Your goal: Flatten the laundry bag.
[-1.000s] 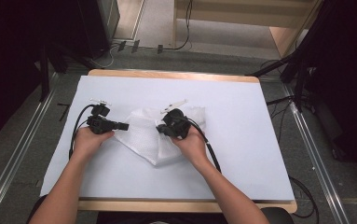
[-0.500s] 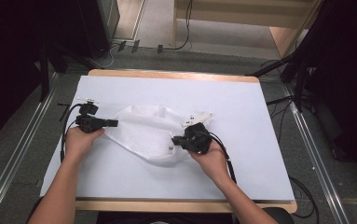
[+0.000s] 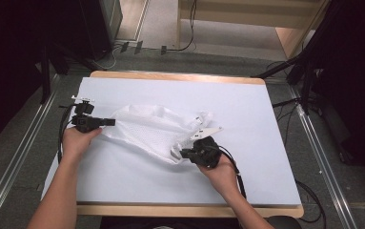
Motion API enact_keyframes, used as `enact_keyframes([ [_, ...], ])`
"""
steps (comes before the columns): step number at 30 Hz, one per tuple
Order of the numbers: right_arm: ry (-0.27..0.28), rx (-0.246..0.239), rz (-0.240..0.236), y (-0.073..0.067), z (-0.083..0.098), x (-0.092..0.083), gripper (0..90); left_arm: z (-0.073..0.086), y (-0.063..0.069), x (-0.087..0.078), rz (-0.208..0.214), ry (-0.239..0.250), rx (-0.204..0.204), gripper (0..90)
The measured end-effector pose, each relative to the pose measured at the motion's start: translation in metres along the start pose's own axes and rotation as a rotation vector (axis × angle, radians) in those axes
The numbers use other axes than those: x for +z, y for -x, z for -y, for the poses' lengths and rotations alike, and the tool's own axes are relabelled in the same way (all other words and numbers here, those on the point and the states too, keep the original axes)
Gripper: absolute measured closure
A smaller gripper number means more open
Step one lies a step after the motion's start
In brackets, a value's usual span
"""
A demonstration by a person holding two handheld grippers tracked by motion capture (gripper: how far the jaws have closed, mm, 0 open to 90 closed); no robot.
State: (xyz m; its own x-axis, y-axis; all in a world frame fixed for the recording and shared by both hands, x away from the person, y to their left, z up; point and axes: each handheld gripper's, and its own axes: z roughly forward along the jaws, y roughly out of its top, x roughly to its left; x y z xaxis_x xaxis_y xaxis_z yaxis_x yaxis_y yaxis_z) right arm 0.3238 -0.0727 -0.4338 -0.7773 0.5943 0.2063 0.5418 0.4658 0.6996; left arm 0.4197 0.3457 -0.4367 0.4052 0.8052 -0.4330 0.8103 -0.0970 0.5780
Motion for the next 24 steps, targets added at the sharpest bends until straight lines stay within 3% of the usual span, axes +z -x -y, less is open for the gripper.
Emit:
enact_keyframes([
  [5, -0.011, 0.029, -0.011, -0.004, 0.014, 0.001, 88.9, -0.003, -0.002, 0.004, 0.005, -0.01, 0.001, 90.0],
  [12, -0.057, 0.017, -0.021, -0.017, 0.028, 0.005, 87.9, -0.007, -0.005, 0.008, 0.011, -0.02, -0.003, 90.0],
  [15, -0.034, 0.002, -0.031, -0.019, 0.028, 0.001, 79.3, -0.007, -0.006, 0.009, 0.018, -0.026, -0.008, 90.0],
  [19, -0.008, -0.007, -0.019, -0.02, 0.029, -0.013, 74.3, -0.007, -0.005, 0.006, 0.02, -0.027, -0.003, 89.7],
  [22, 0.023, 0.009, -0.006, -0.015, 0.027, -0.026, 72.7, -0.006, -0.004, 0.003, 0.026, -0.023, -0.011, 81.7],
  [24, 0.038, 0.019, 0.003, -0.011, 0.024, -0.034, 72.1, -0.006, -0.001, 0.0, -0.002, -0.022, -0.001, 71.0],
])
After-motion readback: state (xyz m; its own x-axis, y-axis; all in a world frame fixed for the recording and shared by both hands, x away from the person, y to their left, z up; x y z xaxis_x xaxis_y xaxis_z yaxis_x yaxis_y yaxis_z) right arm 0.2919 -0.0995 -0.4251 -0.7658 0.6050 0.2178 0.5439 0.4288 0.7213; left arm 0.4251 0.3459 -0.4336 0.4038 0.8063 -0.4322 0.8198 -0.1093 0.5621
